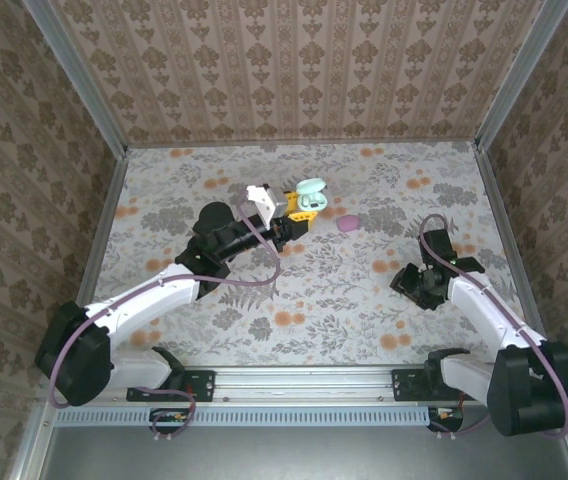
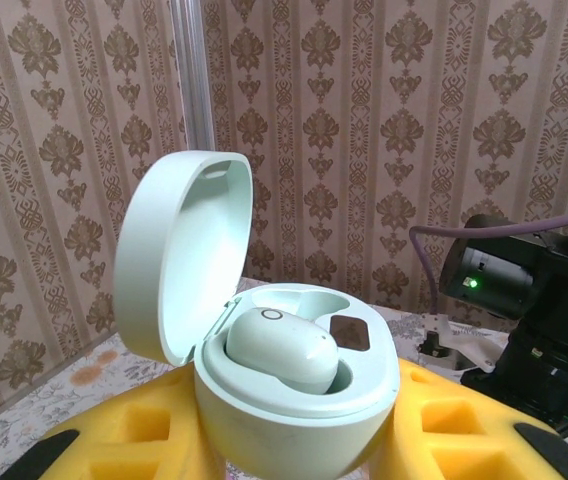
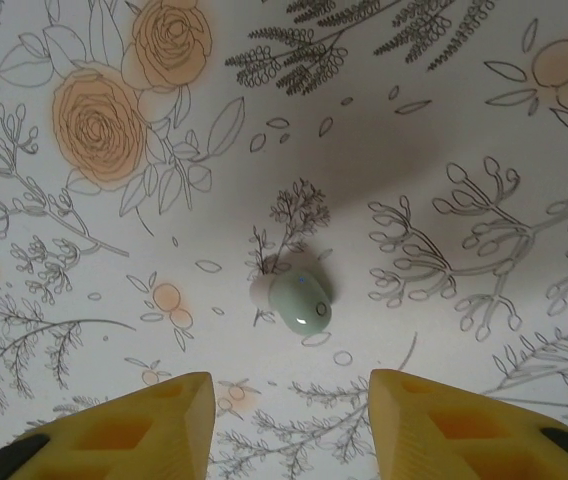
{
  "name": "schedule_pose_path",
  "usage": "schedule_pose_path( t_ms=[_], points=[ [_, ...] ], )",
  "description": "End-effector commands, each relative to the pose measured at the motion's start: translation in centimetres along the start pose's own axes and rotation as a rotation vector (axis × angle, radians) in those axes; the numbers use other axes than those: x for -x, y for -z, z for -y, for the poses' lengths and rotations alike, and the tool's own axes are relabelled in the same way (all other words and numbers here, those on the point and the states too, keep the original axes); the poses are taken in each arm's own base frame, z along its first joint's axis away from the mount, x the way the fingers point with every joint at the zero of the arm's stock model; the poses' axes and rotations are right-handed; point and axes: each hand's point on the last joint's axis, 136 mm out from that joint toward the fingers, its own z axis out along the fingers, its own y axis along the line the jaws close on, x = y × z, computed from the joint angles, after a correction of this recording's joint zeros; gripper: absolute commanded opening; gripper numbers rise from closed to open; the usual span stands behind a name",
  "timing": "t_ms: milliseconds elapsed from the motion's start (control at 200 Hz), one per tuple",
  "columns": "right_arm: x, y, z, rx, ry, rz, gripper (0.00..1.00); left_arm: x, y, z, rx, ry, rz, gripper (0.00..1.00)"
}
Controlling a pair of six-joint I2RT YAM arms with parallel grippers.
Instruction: Insert wireless bluetooth earbuds into charging case
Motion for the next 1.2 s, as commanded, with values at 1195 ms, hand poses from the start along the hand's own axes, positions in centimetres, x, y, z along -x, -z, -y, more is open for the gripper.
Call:
schedule_pose_path(
  t_ms=[1195],
  points=[
    [1.4,-4.7,-5.9,0.053,0.149,-0.141,0.49,0.5,-0.1,-0.3,0.013,-0.012,0.007,0.32]
  ],
)
